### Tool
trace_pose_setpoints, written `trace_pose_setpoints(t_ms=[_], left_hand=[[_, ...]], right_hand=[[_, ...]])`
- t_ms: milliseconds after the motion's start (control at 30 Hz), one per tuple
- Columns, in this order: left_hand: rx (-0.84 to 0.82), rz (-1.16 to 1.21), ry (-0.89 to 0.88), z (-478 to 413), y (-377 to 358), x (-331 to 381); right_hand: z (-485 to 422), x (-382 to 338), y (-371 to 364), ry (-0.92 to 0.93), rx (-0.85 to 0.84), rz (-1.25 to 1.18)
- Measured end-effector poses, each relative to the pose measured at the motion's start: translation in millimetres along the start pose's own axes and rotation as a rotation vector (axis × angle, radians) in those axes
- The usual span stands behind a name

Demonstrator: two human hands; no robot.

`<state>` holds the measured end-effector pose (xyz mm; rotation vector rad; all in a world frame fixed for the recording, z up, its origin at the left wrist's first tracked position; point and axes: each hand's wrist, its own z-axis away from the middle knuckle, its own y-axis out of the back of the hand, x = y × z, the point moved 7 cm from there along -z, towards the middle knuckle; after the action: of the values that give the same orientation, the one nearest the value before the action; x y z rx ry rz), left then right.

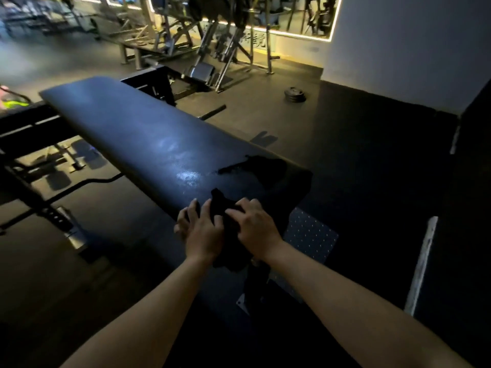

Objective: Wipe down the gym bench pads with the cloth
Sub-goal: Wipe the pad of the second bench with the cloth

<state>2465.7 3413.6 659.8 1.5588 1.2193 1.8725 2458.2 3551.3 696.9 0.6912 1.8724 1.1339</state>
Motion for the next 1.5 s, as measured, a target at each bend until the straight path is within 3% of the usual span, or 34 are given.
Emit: trace_pose_setpoints(t_ms=[100,267,367,467,600,667,933,1067,1267,1433,1500], left_hand=[[0.018,-0.067,0.044,15.6,-7.7,18.6],[0.012,-0.103,0.103,20.7,-7.8,26.4],[0.041,-0.130,0.114,20.7,-7.8,29.3],[0.045,-0.170,0.112,19.8,-8.5,30.8],[0.004,-0.291,0.058,14.2,-10.5,31.9],[-0.012,-0.336,0.019,10.9,-10.3,35.4],[-0.054,-0.307,-0.032,3.1,-21.3,67.3],[-0.003,-0.306,-0.029,-1.3,-22.5,71.4],[0.030,-0.246,0.047,-28.1,-56.4,120.2],[0.073,-0.230,0.170,-34.5,-68.0,134.8],[0.087,-0.228,0.215,-35.4,-66.1,136.0]], right_hand=[[-10.9,46.1,17.8,-0.037,0.017,0.037],[-19.4,149.0,45.9,-0.346,0.103,0.045],[-20.3,157.2,47.7,-0.440,0.148,-0.006],[-21.4,115.3,34.4,-0.337,0.101,-0.105],[-9.1,30.7,17.7,0.049,0.068,-0.077],[-6.5,19.3,12.0,0.124,0.058,-0.037],[-22.1,86.0,31.0,-0.041,0.025,0.007],[-41.5,159.2,48.5,-0.166,0.029,0.009],[-77.7,228.0,55.9,-0.110,-0.011,-0.016],[-116.5,273.1,64.3,-0.228,-0.058,-0.159],[-127.5,258.5,65.7,-0.133,-0.099,-0.243]])
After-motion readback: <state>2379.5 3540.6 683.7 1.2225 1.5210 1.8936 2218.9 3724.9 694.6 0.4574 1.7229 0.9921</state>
